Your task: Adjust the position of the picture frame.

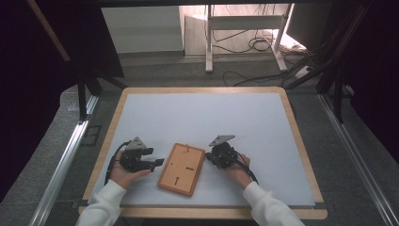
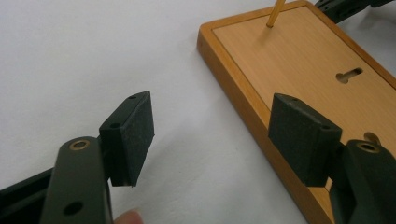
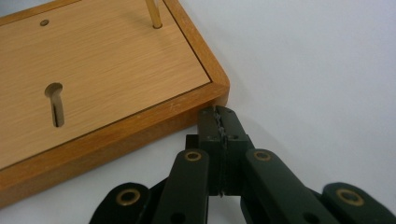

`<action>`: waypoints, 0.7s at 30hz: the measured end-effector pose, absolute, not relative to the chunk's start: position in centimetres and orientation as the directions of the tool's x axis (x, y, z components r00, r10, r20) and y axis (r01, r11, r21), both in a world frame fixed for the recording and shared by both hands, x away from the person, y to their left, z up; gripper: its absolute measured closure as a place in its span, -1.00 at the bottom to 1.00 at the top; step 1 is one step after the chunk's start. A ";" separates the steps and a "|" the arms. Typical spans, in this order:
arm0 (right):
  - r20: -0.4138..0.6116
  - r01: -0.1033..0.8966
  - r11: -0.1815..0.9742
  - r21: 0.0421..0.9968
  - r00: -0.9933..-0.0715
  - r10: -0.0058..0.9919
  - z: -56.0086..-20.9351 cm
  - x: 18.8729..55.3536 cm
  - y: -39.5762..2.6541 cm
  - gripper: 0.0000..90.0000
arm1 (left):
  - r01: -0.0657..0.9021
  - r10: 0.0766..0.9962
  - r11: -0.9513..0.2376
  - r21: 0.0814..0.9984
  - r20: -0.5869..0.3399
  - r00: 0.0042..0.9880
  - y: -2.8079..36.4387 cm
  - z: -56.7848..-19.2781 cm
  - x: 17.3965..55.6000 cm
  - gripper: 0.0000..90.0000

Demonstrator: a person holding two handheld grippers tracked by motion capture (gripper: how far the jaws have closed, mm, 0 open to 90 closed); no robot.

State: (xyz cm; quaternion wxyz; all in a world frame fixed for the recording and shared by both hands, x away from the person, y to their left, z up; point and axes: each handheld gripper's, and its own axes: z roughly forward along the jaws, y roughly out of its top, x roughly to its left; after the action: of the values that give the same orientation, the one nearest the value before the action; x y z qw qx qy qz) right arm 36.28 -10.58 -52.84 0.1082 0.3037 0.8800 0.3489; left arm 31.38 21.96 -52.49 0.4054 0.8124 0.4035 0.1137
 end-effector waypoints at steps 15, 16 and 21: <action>0.013 0.438 0.574 0.692 -0.802 0.597 -52.7 37.3 -9.2 1.00 | 0.558 0.749 -0.347 0.754 -0.135 0.648 21.9 -52.4 31.3 -0.31; 0.009 0.433 0.574 0.695 -0.803 0.596 -52.6 37.2 -9.5 1.00 | 0.557 0.749 -0.348 0.754 -0.133 0.649 21.9 -52.4 31.3 -0.31; 0.012 0.431 0.548 0.717 -0.793 0.609 -51.4 36.1 -12.0 1.00 | 0.553 0.749 -0.351 0.756 -0.129 0.650 22.1 -52.4 31.2 -0.30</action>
State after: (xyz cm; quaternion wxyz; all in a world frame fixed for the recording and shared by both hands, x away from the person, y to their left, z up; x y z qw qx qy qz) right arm 36.15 -12.04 -51.43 0.1199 0.2985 0.8715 0.3702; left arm 31.24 22.08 -52.37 0.4053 0.8128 0.4006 0.1206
